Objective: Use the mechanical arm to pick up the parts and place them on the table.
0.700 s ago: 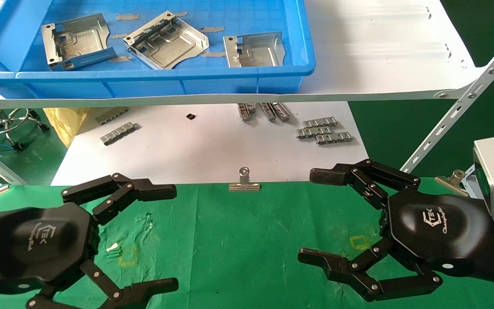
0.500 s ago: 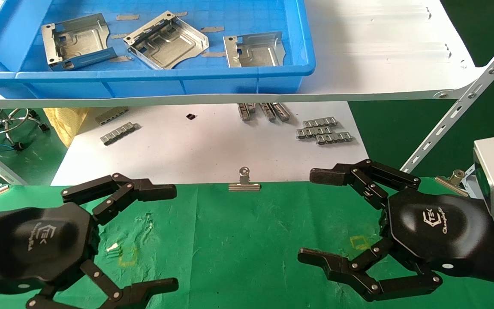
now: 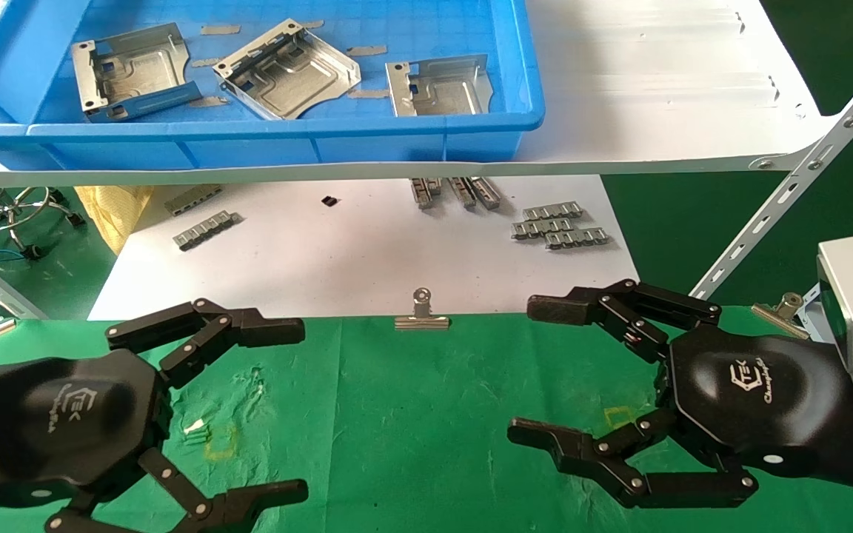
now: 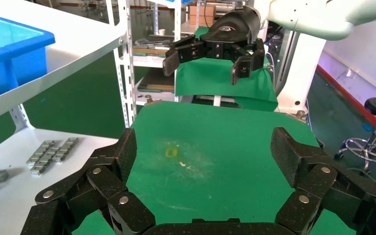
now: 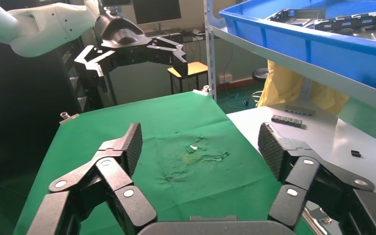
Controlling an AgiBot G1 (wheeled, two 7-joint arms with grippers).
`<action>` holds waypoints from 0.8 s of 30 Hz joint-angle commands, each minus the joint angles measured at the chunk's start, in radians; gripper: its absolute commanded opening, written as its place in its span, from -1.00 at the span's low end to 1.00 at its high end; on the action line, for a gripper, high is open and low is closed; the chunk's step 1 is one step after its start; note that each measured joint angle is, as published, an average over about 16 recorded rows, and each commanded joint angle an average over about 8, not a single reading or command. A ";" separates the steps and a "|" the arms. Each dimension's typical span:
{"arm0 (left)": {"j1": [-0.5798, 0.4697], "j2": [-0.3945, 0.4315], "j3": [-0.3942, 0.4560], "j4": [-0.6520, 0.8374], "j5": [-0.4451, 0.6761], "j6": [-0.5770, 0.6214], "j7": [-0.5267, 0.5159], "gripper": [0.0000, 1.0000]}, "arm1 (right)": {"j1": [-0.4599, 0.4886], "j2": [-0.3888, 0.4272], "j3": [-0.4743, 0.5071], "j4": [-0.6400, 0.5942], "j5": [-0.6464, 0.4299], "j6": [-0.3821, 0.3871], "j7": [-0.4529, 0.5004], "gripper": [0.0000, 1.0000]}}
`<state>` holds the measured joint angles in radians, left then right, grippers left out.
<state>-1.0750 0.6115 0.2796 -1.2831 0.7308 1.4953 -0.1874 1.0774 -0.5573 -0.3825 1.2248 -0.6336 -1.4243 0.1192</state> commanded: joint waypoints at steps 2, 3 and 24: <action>0.000 0.000 0.000 0.000 0.000 0.000 0.000 1.00 | 0.000 0.000 0.000 0.000 0.000 0.000 0.000 -1.00; 0.000 0.000 0.000 0.000 0.000 0.000 0.000 1.00 | 0.000 0.000 0.000 0.000 0.000 0.000 0.000 -1.00; 0.000 0.000 0.000 0.000 0.000 0.000 0.000 1.00 | 0.000 0.000 0.000 0.000 0.000 0.000 0.000 -1.00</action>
<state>-1.0750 0.6115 0.2796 -1.2830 0.7308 1.4953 -0.1874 1.0774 -0.5573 -0.3826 1.2248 -0.6336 -1.4243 0.1192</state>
